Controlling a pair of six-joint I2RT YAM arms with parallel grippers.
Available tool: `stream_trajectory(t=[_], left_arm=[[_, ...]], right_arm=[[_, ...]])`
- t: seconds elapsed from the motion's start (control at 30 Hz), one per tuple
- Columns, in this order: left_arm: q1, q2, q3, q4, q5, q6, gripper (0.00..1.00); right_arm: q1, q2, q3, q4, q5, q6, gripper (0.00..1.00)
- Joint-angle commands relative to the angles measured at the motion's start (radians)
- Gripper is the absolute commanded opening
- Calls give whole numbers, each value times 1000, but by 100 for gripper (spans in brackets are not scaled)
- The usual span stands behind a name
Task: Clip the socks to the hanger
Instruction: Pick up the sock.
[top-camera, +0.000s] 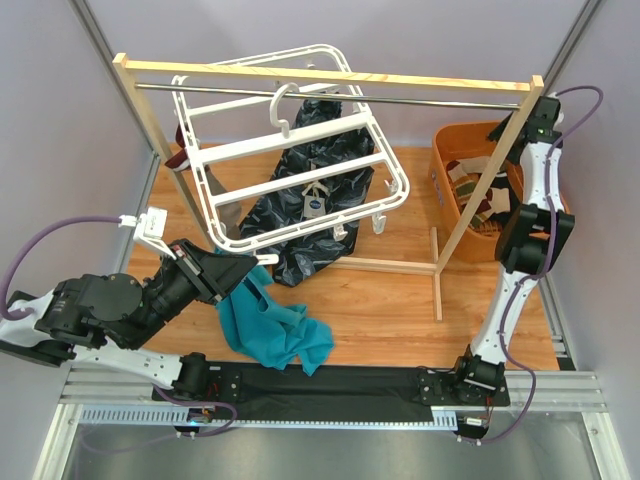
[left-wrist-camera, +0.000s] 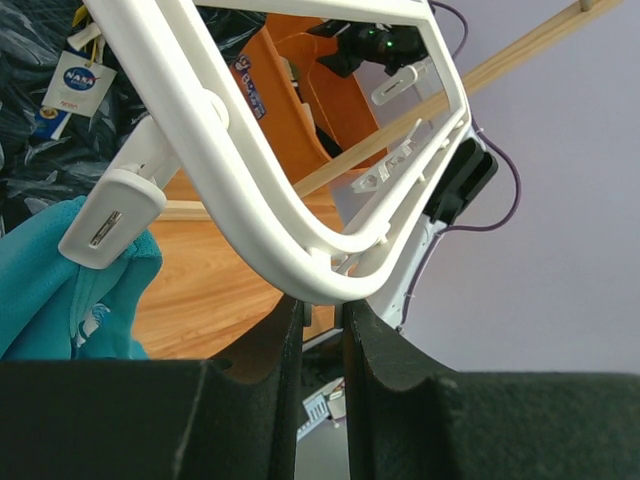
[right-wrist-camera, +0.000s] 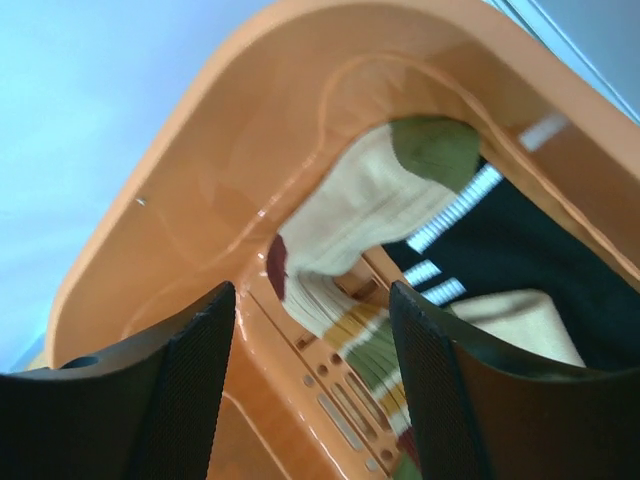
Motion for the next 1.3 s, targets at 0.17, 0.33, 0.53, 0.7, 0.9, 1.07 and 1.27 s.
stream_trajectory(t=[0.17,0.33,0.53,0.7,0.9,1.07,1.27], left_arm=[[-1,7,-5,-20,13,8,0],[-1,10,-8,-6,13,20,0],[-1,7,-14,0,18,15,0],[-1,10,-11,0,23,15,0],[-1,15,-6,-2,29,12,0],[-1,16,-8,-6,29,9,0],[-1,17,-9,-6,30,6,0]], right_arm=[[8,-146,-159,-74,-58,-111,43],[31,-46,-27,-181,-114,-206,50],[45,47,38,-200,-106,-255,59],[86,110,45,-221,-71,-293,63],[127,149,48,-241,15,-286,63],[130,178,74,-234,40,-241,39],[121,146,166,-202,60,-212,0]])
